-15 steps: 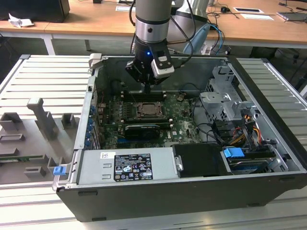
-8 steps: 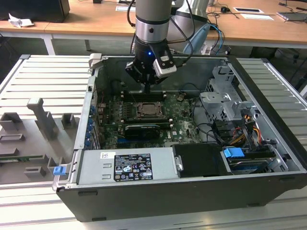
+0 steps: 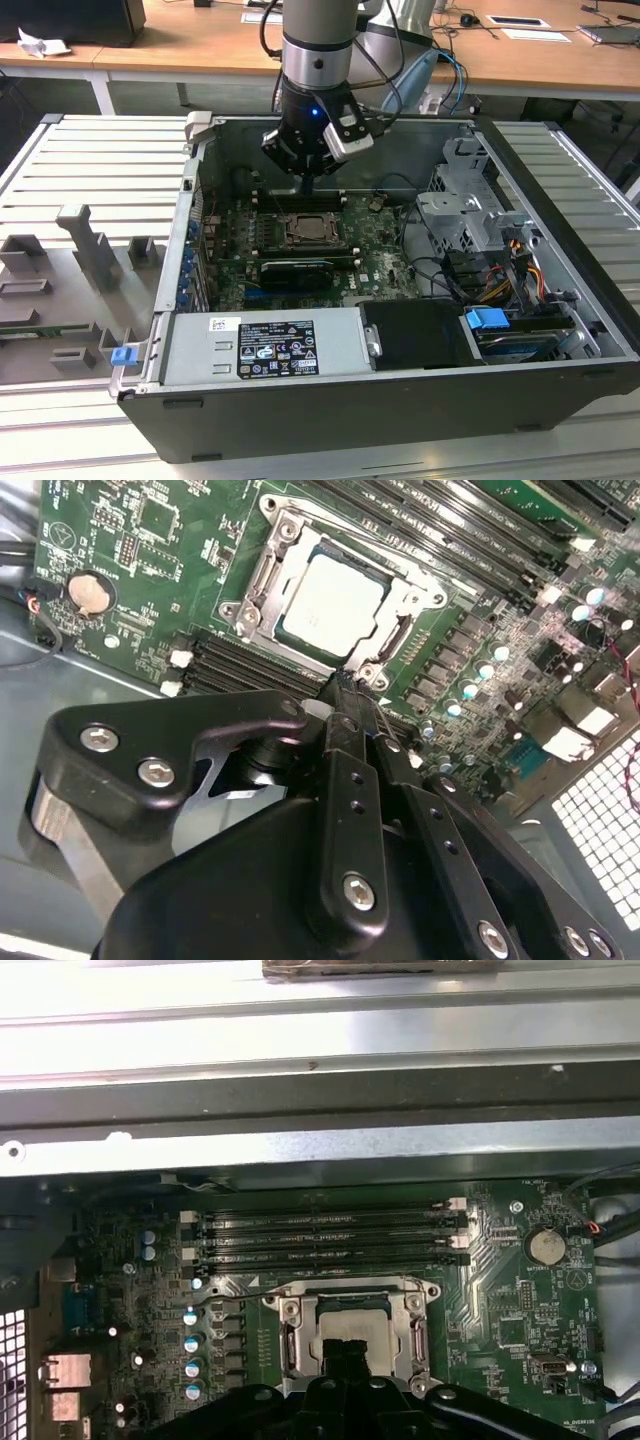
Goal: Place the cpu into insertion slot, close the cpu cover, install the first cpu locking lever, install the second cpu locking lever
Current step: 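Install the first cpu locking lever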
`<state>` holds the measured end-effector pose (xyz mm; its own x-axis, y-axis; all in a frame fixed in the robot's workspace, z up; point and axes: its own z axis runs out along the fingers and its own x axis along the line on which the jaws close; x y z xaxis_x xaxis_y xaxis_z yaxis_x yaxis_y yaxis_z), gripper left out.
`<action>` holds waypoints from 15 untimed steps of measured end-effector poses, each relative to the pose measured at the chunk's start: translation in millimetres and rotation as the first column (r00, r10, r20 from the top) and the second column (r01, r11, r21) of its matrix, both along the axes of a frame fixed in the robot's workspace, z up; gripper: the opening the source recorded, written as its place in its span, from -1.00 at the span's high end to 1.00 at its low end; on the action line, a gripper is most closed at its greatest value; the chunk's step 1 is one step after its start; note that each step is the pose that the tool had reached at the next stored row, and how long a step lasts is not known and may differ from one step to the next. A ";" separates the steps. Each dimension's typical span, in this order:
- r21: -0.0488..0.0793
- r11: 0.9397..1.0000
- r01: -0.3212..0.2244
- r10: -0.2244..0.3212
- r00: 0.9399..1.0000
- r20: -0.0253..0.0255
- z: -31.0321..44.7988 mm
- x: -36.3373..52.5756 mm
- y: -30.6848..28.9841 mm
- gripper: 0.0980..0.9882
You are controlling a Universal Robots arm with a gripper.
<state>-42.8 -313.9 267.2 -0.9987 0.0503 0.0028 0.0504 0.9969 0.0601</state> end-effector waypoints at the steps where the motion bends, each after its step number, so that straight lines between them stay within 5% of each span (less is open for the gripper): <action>1: 0.000 1.000 -0.001 0.001 1.000 0.001 0.0 -1.4 0.0 0.98; 8: 0.000 1.000 -0.008 0.008 1.000 0.003 -0.1 -7.9 -0.1 0.98; 15: 0.000 0.994 -0.105 0.105 0.994 0.003 -0.1 -8.1 -0.1 0.98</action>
